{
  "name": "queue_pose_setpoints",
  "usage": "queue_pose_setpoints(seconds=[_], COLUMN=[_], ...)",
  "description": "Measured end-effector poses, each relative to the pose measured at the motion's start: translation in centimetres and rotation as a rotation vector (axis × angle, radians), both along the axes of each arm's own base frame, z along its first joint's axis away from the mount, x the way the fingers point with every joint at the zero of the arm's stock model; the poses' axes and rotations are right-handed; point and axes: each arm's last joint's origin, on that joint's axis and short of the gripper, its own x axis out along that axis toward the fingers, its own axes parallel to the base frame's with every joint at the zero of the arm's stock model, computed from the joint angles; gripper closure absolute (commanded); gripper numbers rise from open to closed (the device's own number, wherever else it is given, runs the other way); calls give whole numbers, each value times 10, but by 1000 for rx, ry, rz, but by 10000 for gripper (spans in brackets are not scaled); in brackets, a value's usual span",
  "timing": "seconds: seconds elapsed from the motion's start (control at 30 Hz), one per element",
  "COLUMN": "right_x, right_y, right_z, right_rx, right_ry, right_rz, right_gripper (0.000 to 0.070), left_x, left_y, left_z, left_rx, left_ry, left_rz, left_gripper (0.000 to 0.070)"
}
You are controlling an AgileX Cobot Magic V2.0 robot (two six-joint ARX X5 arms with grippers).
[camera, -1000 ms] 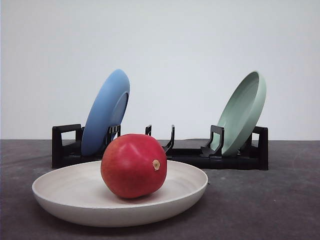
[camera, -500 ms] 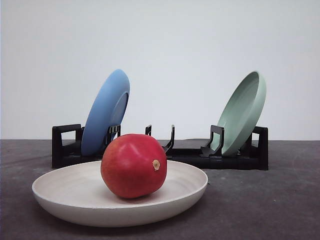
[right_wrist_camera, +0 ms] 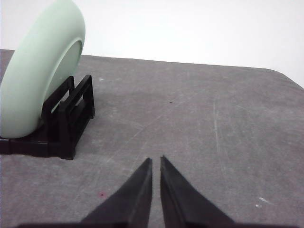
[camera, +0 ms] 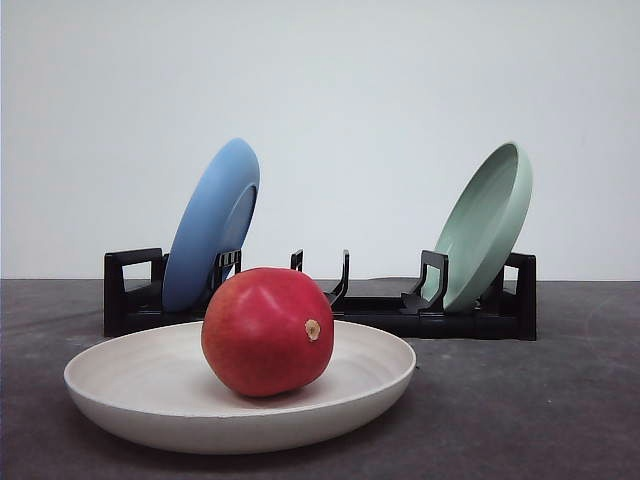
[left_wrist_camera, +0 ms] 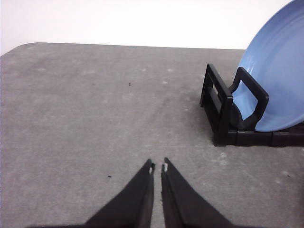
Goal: Place pomegranate in white plate
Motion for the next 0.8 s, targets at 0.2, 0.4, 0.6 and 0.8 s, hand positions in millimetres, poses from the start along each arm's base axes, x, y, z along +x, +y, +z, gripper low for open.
queue_pose_setpoints(seconds=[0.2,0.4,0.6,0.8], right_x=[0,0,0,0], right_y=[0,0,0,0], right_z=[0,0,0,0], right_rx=[0,0,0,0], right_ry=[0,0,0,0], right_rz=[0,0,0,0], right_gripper=[674,674,674,674], left_x=[0,0,0,0], left_y=[0,0,0,0], left_z=[0,0,0,0], left_rx=[0,0,0,0], left_ry=[0,0,0,0], left_rz=[0,0,0,0], left_gripper=[695,695,695,695])
